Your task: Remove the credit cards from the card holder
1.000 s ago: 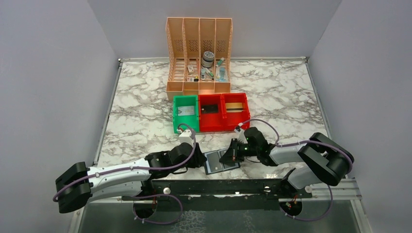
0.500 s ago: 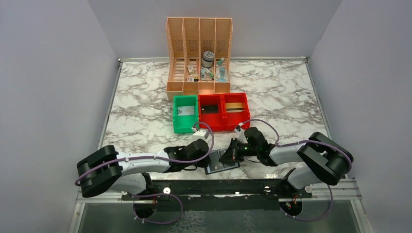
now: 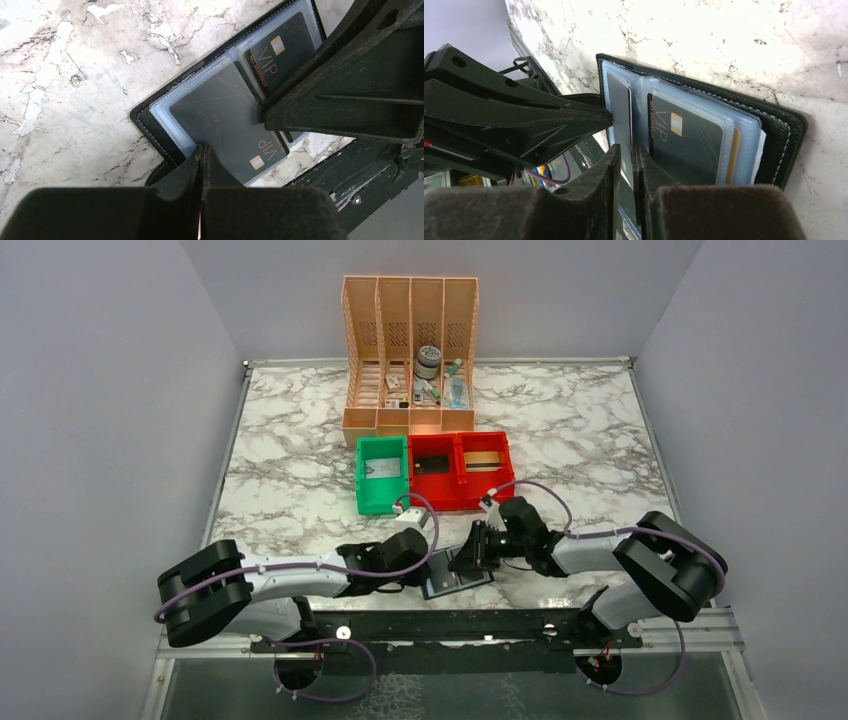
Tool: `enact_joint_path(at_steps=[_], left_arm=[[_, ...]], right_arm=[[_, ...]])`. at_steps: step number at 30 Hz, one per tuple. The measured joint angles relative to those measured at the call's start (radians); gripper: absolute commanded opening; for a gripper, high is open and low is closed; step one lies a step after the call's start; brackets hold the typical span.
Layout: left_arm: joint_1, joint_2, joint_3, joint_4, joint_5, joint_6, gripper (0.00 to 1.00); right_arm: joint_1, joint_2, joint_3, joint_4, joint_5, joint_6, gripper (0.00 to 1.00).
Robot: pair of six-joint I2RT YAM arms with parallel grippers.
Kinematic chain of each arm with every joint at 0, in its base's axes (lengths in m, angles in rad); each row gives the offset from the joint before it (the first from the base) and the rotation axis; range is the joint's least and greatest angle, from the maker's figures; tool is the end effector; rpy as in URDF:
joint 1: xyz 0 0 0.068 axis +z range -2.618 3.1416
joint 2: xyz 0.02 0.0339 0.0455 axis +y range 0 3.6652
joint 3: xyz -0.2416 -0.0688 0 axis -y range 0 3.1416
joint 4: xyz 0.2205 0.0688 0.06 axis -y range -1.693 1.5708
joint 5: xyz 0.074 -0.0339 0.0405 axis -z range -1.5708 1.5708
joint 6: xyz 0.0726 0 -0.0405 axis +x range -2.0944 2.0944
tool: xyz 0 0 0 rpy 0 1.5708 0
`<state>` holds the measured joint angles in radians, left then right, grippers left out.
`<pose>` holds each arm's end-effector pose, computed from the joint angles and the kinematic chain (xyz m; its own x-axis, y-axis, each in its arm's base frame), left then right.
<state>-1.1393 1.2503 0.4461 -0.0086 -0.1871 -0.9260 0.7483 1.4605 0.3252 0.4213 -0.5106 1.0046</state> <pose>0.1126 -0.2123 0.1201 -0.8531 -0.0248 -0.5212 0.2615 0.8440 -0.4682 0.1551 0.1924 0.0891 -0.9868 0.0885 -0.1353 -0.0586 0.5842 0.8095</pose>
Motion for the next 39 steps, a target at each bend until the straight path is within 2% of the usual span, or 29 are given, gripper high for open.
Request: enact_joint_path(at_steps=[4, 10, 24, 28, 34, 39], left_arm=[[0.0, -0.005, -0.005, 0.001, 0.0, 0.0, 0.0], [0.0, -0.008, -0.011, 0.009, 0.0, 0.0, 0.0], [0.0, -0.006, -0.015, 0.02, 0.0, 0.0, 0.0], [0.0, -0.006, -0.015, 0.021, 0.0, 0.0, 0.0], [0.0, -0.005, -0.014, 0.022, 0.0, -0.001, 0.0], [0.0, -0.005, -0.014, 0.022, 0.0, -0.001, 0.0]], right_arm=[[-0.006, 0.006, 0.01, -0.003, -0.003, -0.007, 0.15], [-0.033, 0.034, 0.012, 0.022, -0.037, -0.002, 0.01], [-0.091, 0.026, -0.014, 0.055, -0.092, 0.003, 0.01], [-0.096, 0.023, -0.022, 0.055, -0.102, -0.003, 0.05], [-0.098, 0.034, -0.021, 0.054, -0.125, -0.033, 0.21], [-0.098, 0.059, -0.011, 0.055, -0.149, -0.06, 0.22]])
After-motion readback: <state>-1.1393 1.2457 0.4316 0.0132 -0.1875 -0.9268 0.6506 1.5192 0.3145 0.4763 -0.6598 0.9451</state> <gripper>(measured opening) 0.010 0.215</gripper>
